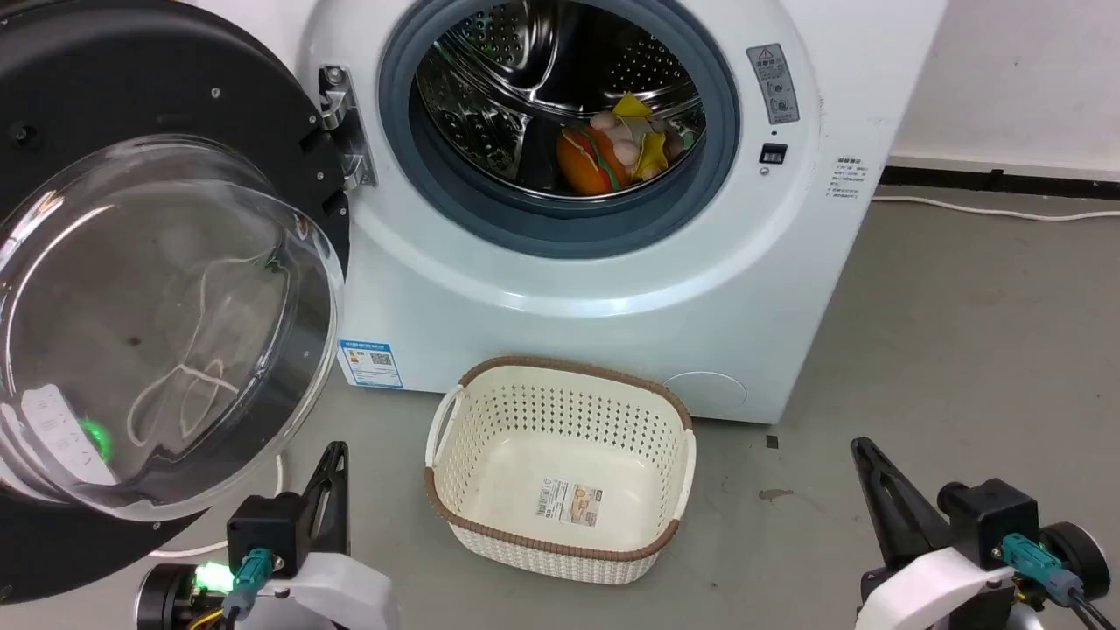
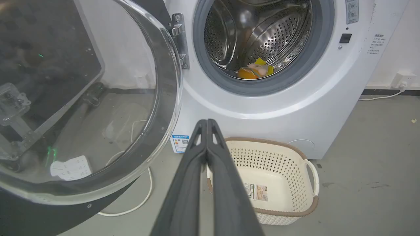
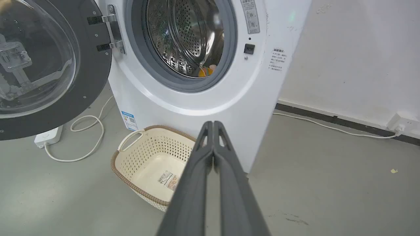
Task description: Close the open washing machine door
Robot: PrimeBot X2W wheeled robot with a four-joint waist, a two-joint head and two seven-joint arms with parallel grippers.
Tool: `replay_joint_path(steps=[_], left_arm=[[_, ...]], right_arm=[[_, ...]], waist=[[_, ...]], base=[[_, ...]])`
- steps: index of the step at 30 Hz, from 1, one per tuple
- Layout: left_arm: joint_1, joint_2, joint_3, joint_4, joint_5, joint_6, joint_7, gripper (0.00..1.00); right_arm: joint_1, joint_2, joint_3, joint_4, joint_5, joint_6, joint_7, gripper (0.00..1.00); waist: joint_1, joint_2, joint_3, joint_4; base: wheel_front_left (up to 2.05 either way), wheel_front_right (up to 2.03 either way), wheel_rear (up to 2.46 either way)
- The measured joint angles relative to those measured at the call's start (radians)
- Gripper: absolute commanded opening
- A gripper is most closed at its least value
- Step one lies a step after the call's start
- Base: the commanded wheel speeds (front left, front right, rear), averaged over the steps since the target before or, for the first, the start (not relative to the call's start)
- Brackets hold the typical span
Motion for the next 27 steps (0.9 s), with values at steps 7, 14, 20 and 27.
replay_joint_path(steps=[7, 14, 20, 27], left_arm=[[0.000, 0.000, 0.000, 0.000, 0.000, 0.000, 0.000, 0.00], [0.000, 0.000, 0.000, 0.000, 0.000, 0.000, 0.000, 0.00], [0.000, 0.000, 0.000, 0.000, 0.000, 0.000, 0.000, 0.00], [0.000, 0.000, 0.000, 0.000, 0.000, 0.000, 0.000, 0.00]], right_arm=[[0.000, 0.000, 0.000, 0.000, 0.000, 0.000, 0.000, 0.00], [0.000, 0.000, 0.000, 0.000, 0.000, 0.000, 0.000, 0.00], [0.000, 0.000, 0.000, 0.000, 0.000, 0.000, 0.000, 0.00], [0.000, 0.000, 0.000, 0.000, 0.000, 0.000, 0.000, 0.00]], waist=[[0.0000, 0.0000, 0.000, 0.000], [0.0000, 0.0000, 0.000, 0.000], [0.0000, 0.0000, 0.000, 0.000], [0.0000, 0.0000, 0.000, 0.000]], base=[[0.00, 0.00, 0.00], [0.00, 0.00, 0.00], [0.00, 0.00, 0.00], [0.00, 0.00, 0.00]])
